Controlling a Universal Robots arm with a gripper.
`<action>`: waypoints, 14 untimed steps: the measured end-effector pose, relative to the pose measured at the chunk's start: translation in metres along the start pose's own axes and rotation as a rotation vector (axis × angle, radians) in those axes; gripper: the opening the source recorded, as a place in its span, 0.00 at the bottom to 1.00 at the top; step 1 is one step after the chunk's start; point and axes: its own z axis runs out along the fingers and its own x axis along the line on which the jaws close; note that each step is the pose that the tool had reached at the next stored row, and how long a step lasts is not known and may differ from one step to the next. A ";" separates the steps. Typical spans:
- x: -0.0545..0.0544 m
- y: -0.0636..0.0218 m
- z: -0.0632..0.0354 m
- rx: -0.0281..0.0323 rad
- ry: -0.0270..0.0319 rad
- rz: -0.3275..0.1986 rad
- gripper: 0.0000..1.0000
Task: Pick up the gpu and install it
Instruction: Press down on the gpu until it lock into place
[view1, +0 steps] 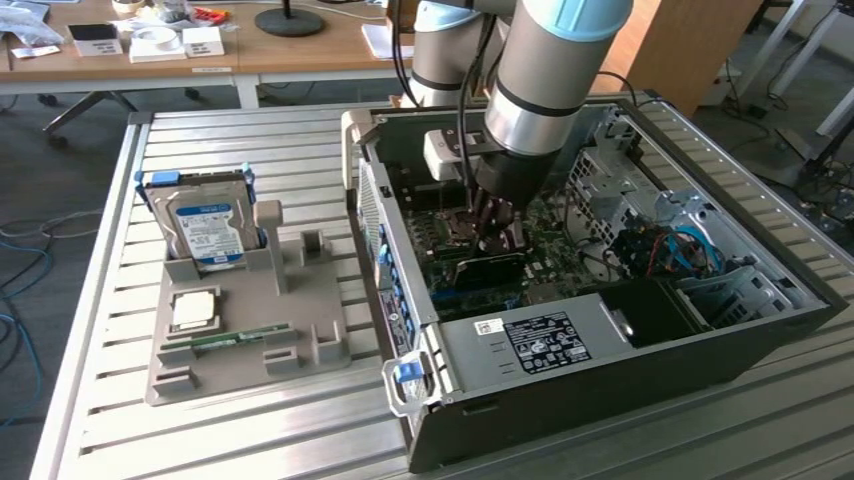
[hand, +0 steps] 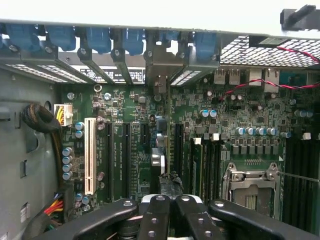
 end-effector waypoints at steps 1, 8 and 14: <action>0.000 0.0000 0.0000 0.0000 0.0000 0.000 0.11; 0.000 -0.0013 0.0001 0.0000 -0.0001 0.000 0.11; 0.000 -0.0013 0.0016 0.0000 0.0002 0.000 0.11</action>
